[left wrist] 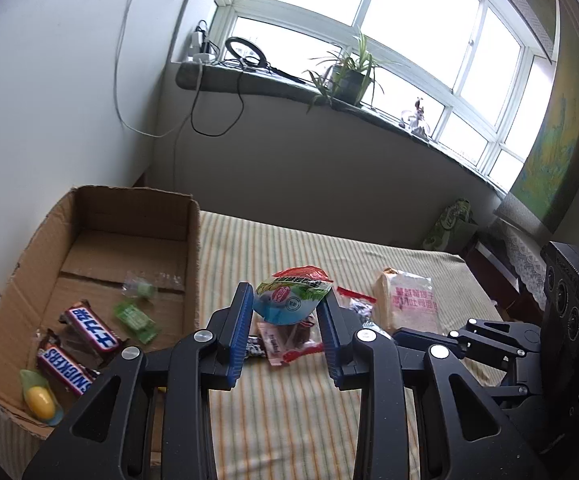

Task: Organize snacks
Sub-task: 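Carry both candies into the cardboard box and open both tools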

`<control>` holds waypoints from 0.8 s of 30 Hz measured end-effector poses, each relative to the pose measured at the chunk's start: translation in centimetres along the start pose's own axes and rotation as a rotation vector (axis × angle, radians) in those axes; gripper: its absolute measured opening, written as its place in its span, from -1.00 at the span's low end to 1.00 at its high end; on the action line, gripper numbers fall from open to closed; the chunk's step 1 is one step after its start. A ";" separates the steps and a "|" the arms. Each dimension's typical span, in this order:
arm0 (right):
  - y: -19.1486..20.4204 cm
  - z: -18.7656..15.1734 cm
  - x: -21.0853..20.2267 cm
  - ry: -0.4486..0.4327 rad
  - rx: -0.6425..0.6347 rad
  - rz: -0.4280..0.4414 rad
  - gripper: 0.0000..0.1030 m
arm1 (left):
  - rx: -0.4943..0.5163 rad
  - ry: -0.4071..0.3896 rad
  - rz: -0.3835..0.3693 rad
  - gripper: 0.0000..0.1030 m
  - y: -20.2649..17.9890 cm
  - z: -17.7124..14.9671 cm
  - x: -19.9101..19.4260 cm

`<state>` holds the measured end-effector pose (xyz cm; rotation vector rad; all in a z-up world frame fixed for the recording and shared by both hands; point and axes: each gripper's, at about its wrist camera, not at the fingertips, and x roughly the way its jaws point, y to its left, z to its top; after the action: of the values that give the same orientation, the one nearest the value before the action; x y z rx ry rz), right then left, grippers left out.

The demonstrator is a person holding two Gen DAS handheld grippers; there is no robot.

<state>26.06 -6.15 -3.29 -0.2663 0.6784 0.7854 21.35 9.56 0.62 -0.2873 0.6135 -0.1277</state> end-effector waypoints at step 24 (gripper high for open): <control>7.6 7.5 7.5 -0.008 -0.064 0.150 -0.50 | -0.162 -0.054 0.215 -0.40 10.6 3.5 -0.2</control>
<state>27.83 6.75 -2.30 -0.2721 0.6719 0.9523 23.59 20.46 0.22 -0.3777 0.5979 0.1366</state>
